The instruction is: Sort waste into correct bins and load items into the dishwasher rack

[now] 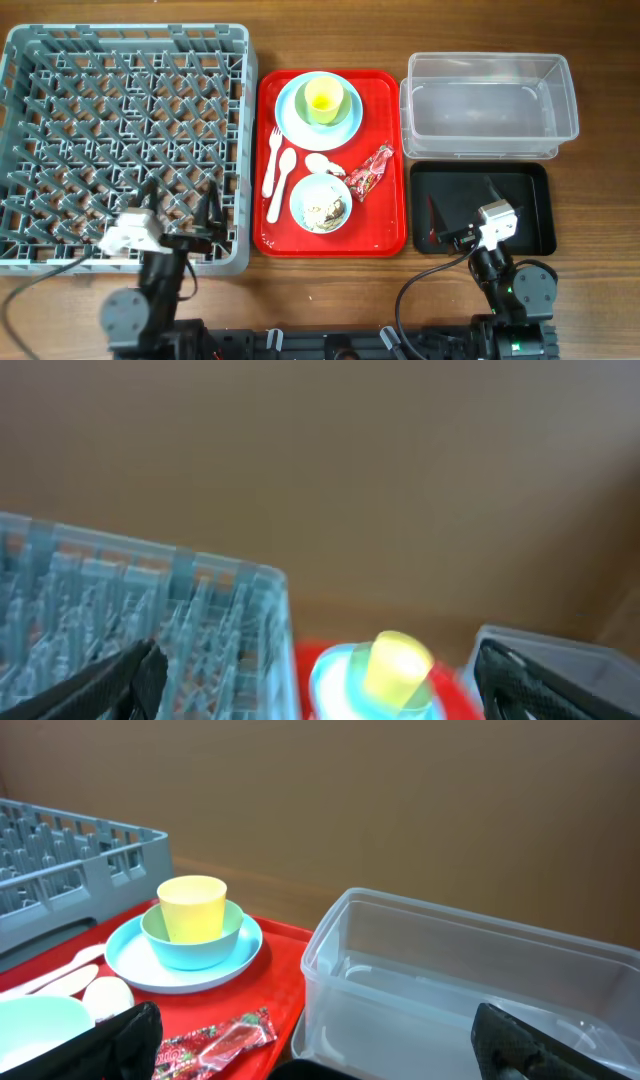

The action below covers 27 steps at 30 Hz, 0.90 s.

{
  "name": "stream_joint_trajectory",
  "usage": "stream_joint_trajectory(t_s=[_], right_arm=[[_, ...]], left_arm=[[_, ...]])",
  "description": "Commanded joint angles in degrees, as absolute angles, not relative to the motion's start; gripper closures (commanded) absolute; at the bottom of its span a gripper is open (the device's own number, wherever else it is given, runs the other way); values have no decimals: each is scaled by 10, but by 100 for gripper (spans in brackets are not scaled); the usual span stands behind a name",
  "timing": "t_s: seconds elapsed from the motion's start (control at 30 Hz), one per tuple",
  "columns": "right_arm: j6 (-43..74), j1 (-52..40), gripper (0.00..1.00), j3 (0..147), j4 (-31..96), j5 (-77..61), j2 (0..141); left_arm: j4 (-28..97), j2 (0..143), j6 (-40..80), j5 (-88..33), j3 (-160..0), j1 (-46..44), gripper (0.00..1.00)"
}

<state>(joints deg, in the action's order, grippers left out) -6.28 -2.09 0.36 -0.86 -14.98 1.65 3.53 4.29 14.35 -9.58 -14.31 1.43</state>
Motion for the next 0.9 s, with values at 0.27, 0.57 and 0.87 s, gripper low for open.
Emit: stream_joint_trajectory(t_s=[0.27, 0.57, 0.87], right_arm=[[-60, -18, 0, 4, -11, -151, 17], [-60, -18, 0, 4, -11, -151, 17], [-60, -18, 0, 4, -11, -151, 17]], left_arm=[[700, 910, 129, -237, -1317, 8, 0], [903, 1145, 191, -186, -1378, -98, 96], [965, 1246, 303, 20, -1363, -353, 96]])
